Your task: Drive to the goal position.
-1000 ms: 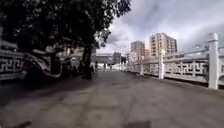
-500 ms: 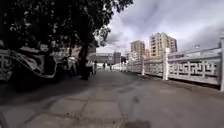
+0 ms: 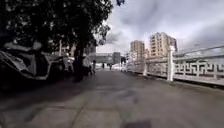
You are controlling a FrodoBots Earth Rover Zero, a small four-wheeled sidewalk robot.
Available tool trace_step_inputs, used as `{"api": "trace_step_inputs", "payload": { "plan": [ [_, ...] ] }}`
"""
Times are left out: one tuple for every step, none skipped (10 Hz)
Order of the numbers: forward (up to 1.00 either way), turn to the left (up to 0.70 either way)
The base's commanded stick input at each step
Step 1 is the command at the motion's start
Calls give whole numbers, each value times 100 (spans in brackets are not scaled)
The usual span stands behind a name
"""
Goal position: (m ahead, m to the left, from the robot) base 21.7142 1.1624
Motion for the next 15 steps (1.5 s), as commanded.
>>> {"api": "trace_step_inputs", "payload": {
  "plan": [
    [70, 0],
    [70, 0],
    [70, 0],
    [70, 0],
    [70, 0],
    [70, 0],
    [70, 0],
    [70, 0],
    [70, 0],
    [70, 0],
    [70, 0],
    [70, 0],
    [70, 0],
    [70, 0],
    [70, 0]
  ]
}}
